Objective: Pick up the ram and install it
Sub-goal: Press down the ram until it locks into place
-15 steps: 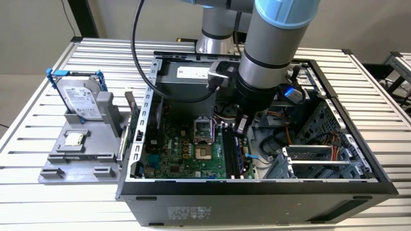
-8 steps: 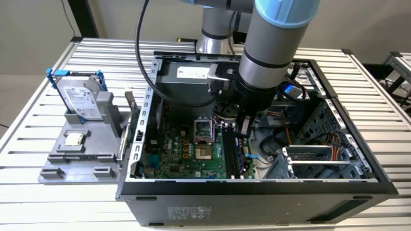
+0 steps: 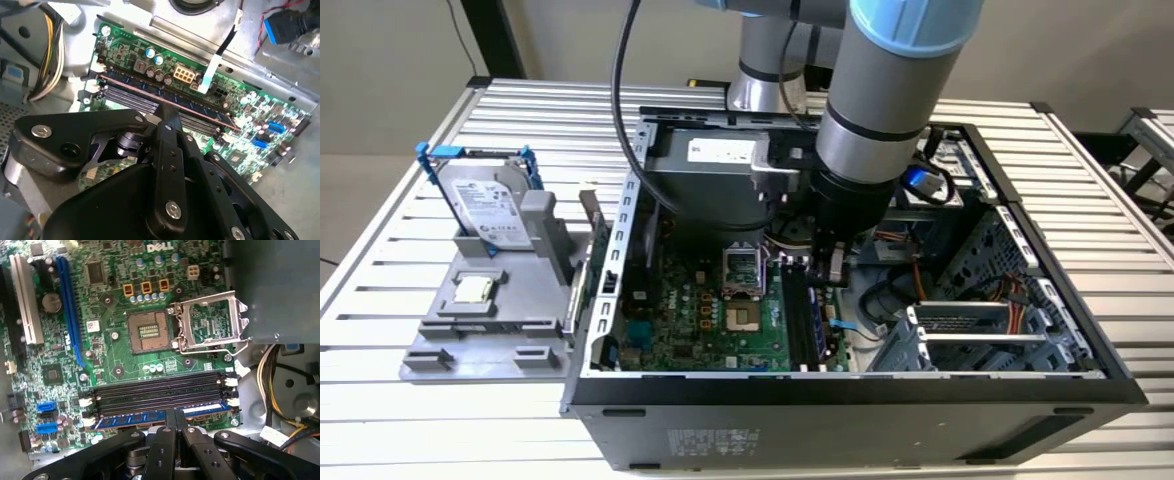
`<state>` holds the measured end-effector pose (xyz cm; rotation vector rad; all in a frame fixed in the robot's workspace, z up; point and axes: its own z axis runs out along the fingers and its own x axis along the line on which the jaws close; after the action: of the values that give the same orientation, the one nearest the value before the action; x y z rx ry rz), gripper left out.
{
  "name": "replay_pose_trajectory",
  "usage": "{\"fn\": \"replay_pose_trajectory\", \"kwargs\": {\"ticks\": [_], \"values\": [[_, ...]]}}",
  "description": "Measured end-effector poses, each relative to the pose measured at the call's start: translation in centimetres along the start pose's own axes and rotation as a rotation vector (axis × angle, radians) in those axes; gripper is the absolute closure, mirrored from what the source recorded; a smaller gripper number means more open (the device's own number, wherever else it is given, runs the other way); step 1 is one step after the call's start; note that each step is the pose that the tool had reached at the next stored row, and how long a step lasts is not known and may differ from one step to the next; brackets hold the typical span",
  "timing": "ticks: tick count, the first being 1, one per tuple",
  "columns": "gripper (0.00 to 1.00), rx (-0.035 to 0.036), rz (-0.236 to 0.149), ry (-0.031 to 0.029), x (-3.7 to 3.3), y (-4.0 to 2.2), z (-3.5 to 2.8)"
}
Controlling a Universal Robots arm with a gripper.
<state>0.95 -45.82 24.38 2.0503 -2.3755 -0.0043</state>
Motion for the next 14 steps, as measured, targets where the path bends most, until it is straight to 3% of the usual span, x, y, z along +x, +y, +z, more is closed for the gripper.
{"fn": "replay_pose_trajectory", "kwargs": {"ticks": [6,14], "values": [[1.00,0.0006,-0.077,0.0022,0.00,0.00,0.01],[1.00,0.0007,-0.102,0.0023,0.57,-0.09,0.14]]}}
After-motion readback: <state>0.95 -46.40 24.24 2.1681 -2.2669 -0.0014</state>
